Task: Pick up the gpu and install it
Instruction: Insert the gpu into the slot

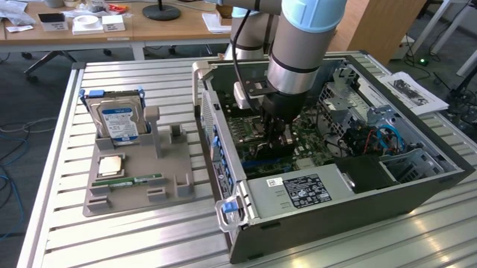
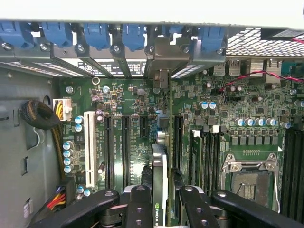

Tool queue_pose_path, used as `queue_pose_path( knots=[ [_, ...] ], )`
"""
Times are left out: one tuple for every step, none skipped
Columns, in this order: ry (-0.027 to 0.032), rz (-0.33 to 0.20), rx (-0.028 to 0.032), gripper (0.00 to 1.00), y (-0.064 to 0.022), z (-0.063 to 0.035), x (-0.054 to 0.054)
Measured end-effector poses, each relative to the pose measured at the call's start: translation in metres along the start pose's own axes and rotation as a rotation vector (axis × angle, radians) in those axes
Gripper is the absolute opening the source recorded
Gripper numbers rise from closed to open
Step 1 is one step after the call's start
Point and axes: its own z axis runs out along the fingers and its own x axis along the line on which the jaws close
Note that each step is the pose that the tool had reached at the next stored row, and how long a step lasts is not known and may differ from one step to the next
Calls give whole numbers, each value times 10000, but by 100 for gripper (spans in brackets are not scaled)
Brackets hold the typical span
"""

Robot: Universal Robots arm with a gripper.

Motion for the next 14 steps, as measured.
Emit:
queue_pose_path(
  knots=[
    [2,0,-1,27,0,-16,0],
    [3,0,-1,27,0,-26,-1],
    [-1,0,0,27,-1,-28,-2],
    [9,0,1,27,-1,-27,-2],
    [26,2,0,27,-1,-28,-1],
    [37,16,1,27,-1,-29,0],
    [45,48,2,27,0,-30,1],
    [47,85,4,27,0,-29,0],
    [49,113,6,27,0,-27,0],
    [49,130,7,27,-1,-27,0],
    [49,130,7,27,0,-26,1],
    [46,132,9,27,-1,-23,1],
    [42,133,10,27,-1,-16,0],
    [45,134,9,27,0,-11,1]
  ],
)
